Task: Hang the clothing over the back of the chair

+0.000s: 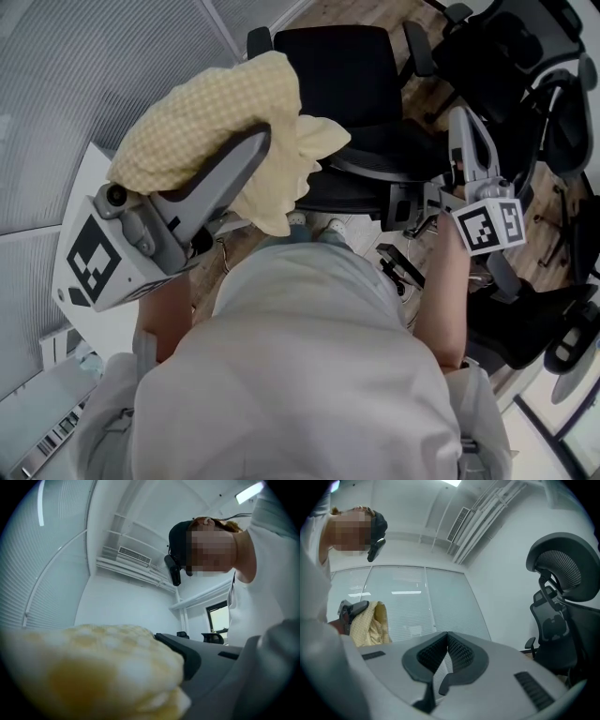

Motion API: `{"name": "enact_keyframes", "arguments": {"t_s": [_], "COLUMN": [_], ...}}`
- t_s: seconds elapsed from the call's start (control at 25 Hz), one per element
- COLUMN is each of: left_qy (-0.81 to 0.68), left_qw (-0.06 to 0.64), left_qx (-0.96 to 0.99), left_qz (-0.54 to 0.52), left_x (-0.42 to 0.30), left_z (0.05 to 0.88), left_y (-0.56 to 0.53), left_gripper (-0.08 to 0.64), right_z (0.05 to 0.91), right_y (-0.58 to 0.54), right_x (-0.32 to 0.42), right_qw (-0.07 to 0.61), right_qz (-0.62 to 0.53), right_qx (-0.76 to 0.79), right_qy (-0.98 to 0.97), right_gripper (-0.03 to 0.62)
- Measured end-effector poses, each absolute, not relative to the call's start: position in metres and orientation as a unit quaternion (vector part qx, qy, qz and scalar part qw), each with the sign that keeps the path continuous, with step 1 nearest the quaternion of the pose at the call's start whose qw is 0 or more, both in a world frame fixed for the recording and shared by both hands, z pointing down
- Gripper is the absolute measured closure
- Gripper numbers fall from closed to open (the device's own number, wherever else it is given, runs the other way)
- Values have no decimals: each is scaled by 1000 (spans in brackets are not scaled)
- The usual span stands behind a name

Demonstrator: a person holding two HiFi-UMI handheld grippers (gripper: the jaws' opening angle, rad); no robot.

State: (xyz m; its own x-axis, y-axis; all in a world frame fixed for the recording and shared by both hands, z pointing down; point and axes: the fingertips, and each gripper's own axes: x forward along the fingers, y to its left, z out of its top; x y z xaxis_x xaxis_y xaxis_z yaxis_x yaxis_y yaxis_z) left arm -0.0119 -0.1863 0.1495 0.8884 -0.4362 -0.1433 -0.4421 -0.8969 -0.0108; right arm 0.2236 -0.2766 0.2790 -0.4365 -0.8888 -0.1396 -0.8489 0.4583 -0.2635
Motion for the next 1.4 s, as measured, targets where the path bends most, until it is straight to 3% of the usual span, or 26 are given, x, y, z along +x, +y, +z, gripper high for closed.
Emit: {"name": "enact_keyframes", "arguments": {"t_s": [0.32, 0.6, 0.88, 1.4], "left_qy": [56, -61, -55, 34], "left_qw": [5, -35, -120, -92], "left_qx": [-996, -997, -991, -995], "left_qz": [74, 20, 6, -29], "left_x": [28, 75, 104, 132], "left_z": [129, 172, 219, 267], "left_y": [-141, -124, -141, -205], "left_gripper": [499, 499, 498, 499], "right_z": [270, 272, 275, 281], "right_y": [-271, -269, -267, -265], "right_x": [228, 235, 241, 248], "right_qw": [134, 135, 126, 120], "right_qz": [-69, -71, -70, -76], "right_qx": [-519, -523, -530, -535], "right_qy": [841, 838, 836, 833], "right_gripper": [571, 571, 571, 571]}}
